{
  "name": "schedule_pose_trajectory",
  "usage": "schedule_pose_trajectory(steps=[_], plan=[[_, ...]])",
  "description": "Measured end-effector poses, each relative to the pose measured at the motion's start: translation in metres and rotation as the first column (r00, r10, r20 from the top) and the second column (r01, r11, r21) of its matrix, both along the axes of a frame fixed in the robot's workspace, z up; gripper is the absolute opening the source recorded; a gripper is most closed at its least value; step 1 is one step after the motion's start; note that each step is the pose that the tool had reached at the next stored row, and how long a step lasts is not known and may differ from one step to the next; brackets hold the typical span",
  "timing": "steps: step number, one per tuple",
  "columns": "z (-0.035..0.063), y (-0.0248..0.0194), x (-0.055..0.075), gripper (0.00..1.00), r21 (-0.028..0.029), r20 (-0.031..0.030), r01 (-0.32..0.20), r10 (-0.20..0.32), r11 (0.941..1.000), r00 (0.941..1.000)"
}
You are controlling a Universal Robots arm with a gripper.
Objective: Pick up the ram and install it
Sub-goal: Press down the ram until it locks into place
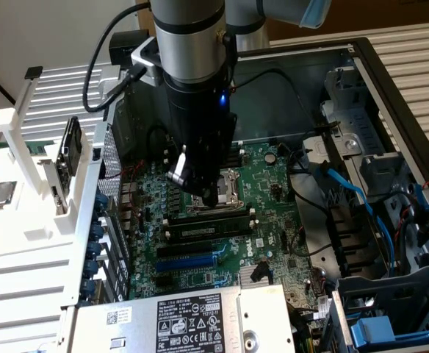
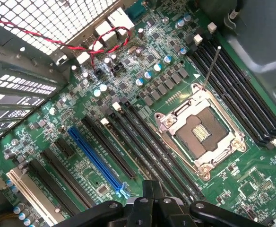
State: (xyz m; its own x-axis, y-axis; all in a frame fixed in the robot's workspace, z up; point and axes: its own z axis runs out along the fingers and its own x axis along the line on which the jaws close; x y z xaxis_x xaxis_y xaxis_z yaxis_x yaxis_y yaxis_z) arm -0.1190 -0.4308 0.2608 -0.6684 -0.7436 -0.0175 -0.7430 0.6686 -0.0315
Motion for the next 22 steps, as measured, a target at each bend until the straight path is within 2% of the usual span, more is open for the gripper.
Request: schedule_pose_trajectory(steps=[1, 5, 10, 11, 14, 16, 19, 20, 22], plan=[[0.0000, 0.0000, 0.0000, 0.10, 0.0000, 0.0000, 0.031, -0.031, 0.9995, 0.9995], [0.0000, 0.0000, 0.0000, 0.10, 0.0000, 0.0000, 0.093, -0.093, 0.9957, 0.9957], [0.0000, 0.0000, 0.0000, 0.10, -0.0001, 0.0000, 0.169, -0.169, 0.9856, 0.9856], [0.0000, 0.0000, 0.0000, 0.10, 0.0000, 0.0000, 0.215, -0.215, 0.9767, 0.9767], [0.0000, 0.0000, 0.0000, 0.10, 0.0000, 0.0000, 0.257, -0.257, 0.9665, 0.9665], [0.0000, 0.0000, 0.0000, 0.10, 0.0000, 0.0000, 0.310, -0.310, 0.9506, 0.9506], [0.0000, 0.0000, 0.0000, 0.10, 0.0000, 0.0000, 0.348, -0.348, 0.9375, 0.9375], [0.0000, 0.0000, 0.0000, 0.10, 0.0000, 0.0000, 0.371, -0.371, 0.9285, 0.9285], [0.0000, 0.0000, 0.0000, 0.10, 0.0000, 0.0000, 0.395, -0.395, 0.9188, 0.9188]])
